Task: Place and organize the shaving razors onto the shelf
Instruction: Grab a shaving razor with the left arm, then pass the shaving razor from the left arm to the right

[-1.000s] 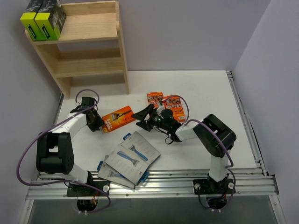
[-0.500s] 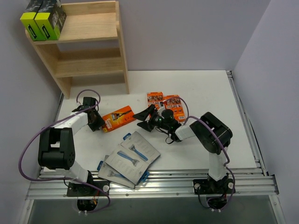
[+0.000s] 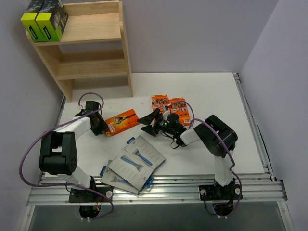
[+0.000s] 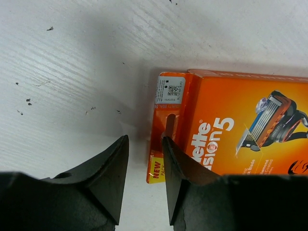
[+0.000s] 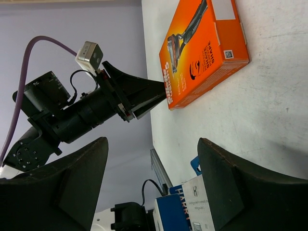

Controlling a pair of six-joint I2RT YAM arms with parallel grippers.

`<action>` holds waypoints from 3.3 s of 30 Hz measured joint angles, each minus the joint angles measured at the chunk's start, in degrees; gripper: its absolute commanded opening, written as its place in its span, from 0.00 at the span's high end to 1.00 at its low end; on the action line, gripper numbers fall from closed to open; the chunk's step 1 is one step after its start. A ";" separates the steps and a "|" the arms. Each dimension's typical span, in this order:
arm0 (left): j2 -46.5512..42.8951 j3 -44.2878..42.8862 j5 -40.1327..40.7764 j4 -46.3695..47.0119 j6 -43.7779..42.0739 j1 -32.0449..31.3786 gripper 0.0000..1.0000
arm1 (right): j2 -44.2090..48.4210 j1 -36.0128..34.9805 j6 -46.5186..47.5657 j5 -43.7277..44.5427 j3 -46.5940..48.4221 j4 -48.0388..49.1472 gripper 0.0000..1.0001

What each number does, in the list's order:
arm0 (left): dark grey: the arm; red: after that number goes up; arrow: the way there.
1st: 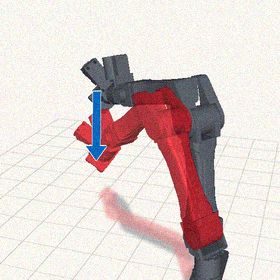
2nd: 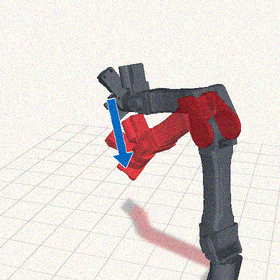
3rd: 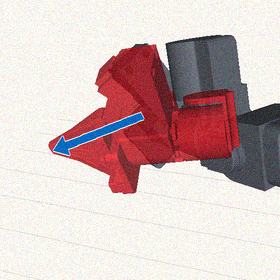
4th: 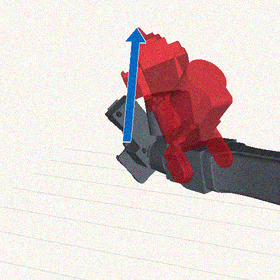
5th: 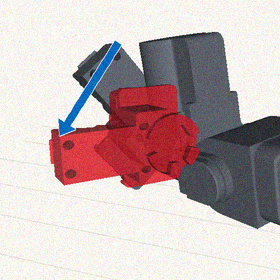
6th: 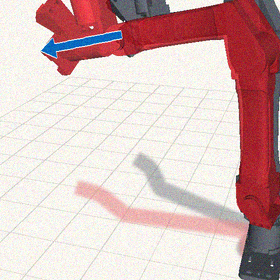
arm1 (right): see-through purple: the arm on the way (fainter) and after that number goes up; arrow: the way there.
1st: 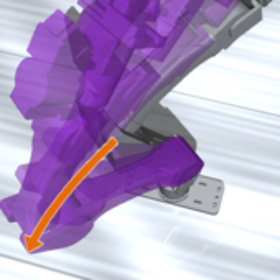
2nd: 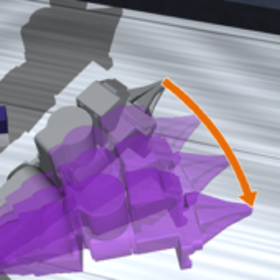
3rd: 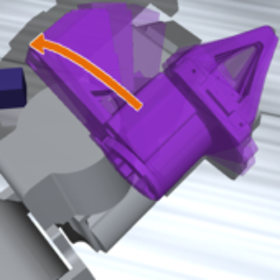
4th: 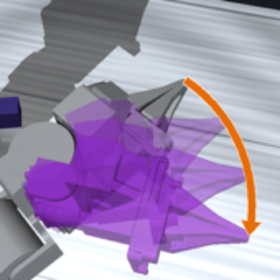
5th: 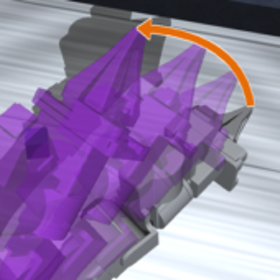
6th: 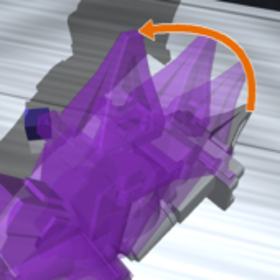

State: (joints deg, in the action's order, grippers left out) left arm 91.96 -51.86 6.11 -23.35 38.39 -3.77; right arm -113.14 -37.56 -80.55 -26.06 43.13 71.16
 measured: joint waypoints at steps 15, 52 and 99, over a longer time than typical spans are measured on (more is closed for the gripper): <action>0.61 1.77 0.31 4.02 0.02 -0.33 0.84 | -0.17 0.61 -0.52 -0.55 -1.01 1.99 0.32; -18.91 3.58 -2.10 -3.26 7.89 -5.22 0.98 | -0.33 -6.51 -1.51 -0.15 3.76 -0.76 0.25; -28.24 3.65 0.85 -7.69 16.90 -14.47 0.98 | -5.79 -9.31 -9.86 10.40 11.93 -4.57 0.50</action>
State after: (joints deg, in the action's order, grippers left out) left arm 63.72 -48.21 6.96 -31.05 55.29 -18.24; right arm -118.93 -46.87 -90.41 -15.66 55.07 66.59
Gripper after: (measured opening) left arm 0.055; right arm 0.551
